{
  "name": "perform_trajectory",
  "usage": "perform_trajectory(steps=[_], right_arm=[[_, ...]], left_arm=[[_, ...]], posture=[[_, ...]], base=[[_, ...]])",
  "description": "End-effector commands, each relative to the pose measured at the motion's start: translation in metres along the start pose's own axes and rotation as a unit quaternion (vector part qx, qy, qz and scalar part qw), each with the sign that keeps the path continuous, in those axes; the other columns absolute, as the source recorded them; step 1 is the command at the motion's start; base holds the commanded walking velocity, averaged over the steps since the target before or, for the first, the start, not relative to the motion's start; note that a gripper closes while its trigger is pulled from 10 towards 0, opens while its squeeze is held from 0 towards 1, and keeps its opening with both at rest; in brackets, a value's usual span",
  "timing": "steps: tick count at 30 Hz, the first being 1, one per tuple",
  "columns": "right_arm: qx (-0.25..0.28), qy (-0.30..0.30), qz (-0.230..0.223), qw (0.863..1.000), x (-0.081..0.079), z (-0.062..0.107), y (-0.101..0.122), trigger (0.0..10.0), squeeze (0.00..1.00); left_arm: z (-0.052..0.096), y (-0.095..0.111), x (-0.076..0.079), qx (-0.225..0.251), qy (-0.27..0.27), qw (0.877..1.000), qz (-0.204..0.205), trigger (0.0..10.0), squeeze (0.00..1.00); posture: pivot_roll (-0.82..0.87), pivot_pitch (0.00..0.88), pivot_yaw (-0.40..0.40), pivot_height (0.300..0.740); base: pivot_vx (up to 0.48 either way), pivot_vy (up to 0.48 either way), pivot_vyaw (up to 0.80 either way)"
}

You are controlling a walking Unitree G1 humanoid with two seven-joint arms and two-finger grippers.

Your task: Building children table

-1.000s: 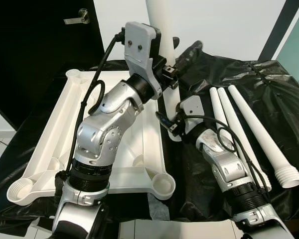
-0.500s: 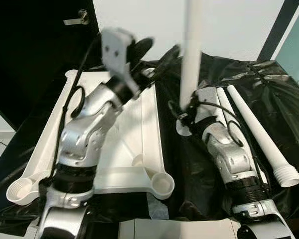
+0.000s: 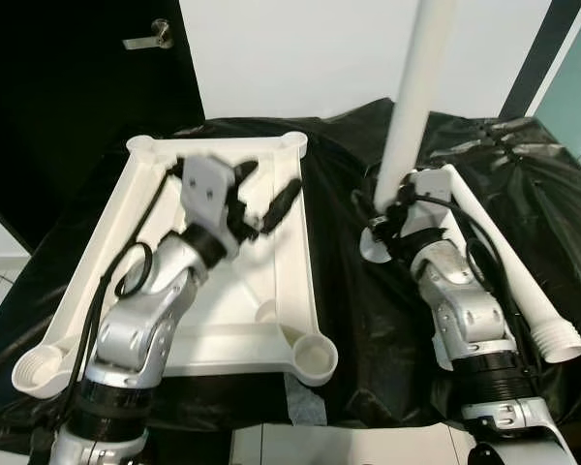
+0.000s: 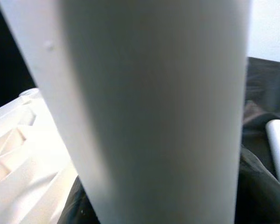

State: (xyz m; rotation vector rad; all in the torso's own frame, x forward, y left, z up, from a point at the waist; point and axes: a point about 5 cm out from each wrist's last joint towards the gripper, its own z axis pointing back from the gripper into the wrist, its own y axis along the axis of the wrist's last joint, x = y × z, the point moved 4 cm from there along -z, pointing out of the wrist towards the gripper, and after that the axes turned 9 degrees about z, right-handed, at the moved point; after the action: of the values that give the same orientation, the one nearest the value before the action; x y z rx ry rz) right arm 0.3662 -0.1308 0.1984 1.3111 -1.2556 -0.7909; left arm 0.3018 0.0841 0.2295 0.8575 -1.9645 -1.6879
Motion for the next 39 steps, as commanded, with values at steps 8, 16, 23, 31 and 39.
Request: perform_trajectory(steps=[8,16,23,31,39], right_arm=[[-0.003,-0.053,0.018,0.998,0.028,0.024,-0.009,10.0,0.00],[-0.019,-0.054,0.023,0.998,0.030,0.028,-0.017,10.0,0.00],[-0.020,-0.043,0.032,0.998,0.026,0.027,-0.018,10.0,0.00],[-0.021,-0.044,0.038,0.998,0.028,0.025,-0.018,10.0,0.00],[-0.021,-0.043,0.042,0.998,0.028,0.023,-0.017,10.0,0.00]], left_arm=[[0.036,-0.035,0.026,-0.068,-0.093,0.993,-0.037,10.0,0.00],[0.067,-0.058,0.034,-0.144,-0.151,0.978,-0.020,10.0,0.00],[0.100,-0.077,0.040,-0.222,-0.207,0.953,-0.021,10.0,0.00],[0.113,-0.096,0.036,-0.279,-0.211,0.935,-0.056,10.0,0.00],[0.112,-0.122,0.011,-0.350,-0.154,0.917,-0.116,7.7,0.00]], posture=[[0.03,0.000,0.003,0.740],[0.03,0.000,0.010,0.740],[0.04,0.000,0.006,0.740],[0.04,0.000,0.002,0.740],[0.04,0.000,0.003,0.740]], base=[[0.000,0.000,0.00],[0.000,0.000,0.00],[0.000,0.000,0.00],[0.000,0.000,0.00],[0.000,0.000,0.00]])
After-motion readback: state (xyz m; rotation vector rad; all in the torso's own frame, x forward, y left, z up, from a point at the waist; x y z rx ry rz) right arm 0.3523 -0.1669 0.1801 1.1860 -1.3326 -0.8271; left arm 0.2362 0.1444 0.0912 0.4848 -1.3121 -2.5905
